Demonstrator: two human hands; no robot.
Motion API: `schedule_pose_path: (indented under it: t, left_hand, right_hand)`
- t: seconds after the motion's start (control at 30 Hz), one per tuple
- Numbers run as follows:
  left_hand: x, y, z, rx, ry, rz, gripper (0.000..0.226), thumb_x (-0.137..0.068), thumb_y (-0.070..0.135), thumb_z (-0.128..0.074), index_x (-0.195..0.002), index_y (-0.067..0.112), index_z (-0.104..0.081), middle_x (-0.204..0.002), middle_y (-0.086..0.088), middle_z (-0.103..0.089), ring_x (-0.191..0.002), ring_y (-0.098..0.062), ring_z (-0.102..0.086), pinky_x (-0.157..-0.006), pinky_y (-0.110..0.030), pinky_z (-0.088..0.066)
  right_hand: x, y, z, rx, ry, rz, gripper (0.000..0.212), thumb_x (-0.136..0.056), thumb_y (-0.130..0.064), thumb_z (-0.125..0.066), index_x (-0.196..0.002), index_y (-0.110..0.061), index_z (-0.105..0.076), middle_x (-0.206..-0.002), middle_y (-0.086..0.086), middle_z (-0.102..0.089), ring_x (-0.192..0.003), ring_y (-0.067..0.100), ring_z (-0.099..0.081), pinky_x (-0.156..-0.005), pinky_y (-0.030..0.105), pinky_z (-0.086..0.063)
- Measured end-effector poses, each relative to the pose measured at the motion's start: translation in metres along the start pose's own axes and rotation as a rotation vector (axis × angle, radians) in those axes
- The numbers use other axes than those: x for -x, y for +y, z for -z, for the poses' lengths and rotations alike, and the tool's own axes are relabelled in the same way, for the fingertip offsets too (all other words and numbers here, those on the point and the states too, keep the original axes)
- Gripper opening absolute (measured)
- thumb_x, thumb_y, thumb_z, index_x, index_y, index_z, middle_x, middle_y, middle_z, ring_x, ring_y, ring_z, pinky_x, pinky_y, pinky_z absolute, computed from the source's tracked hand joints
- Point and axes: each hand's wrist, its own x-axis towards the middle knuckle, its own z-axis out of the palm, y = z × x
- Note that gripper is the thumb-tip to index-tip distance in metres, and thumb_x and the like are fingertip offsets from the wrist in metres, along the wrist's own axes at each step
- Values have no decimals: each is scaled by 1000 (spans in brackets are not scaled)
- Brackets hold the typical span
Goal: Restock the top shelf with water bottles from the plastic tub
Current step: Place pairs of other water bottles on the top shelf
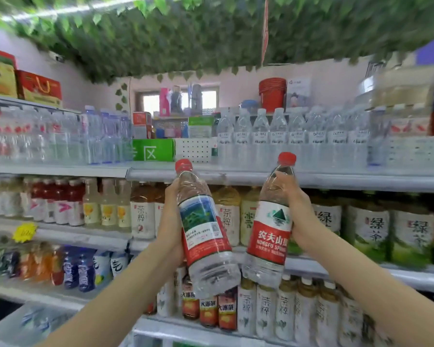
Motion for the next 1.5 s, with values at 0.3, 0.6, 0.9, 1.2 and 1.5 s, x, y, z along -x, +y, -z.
schedule_pose_path:
  t: [0.3,0.6,0.9,1.2,1.5]
  left_hand:
    - [-32,49,46,34,43,75,50,-82,57,-52,-78,7,-56,-61,-11,-57,-40,-22,-57,-46,-34,-54]
    - [-81,133,141,-2,139,70,53,-81,62,-55,-86,9,-56,-49,-10,-63,-37,-23,-60,-38,-39,-53]
    - [-115,173,171,-7,77,-46,52,-79,62,-57,-102,15,-55,-71,-9,-63,-42,-20,-63,-42,-32,-54]
    - [-169,179,176,42,60,-27,72,-72,71,-58,-117,15,-54,-79,-9,-63,-58,-25,-64,-58,-37,-56]
    - [-256,179,148,89,-20,-198,71,-80,65,-53,-126,12,-52,-78,-7,-62,-61,-22,-64,-60,-36,-57]
  right_hand:
    - [-15,2,-69,99,-41,90,32,-86,-46,-56,-99,-16,-57,-84,10,-66,-66,22,-63,-67,30,-49]
    - [-42,35,-189,70,33,151,27,-87,-45,-56,-94,-19,-56,-80,8,-65,-61,18,-62,-62,27,-50]
    - [-63,45,-239,108,141,149,35,-86,-49,-54,-98,-17,-57,-79,8,-64,-58,17,-61,-59,24,-50]
    - [-113,35,-241,127,91,275,50,-75,-58,-64,-93,-12,-60,-72,5,-66,-56,18,-64,-60,27,-52]
    - [-198,20,-217,90,16,384,33,-84,-48,-57,-92,-16,-59,-74,5,-65,-60,19,-62,-61,27,-53]
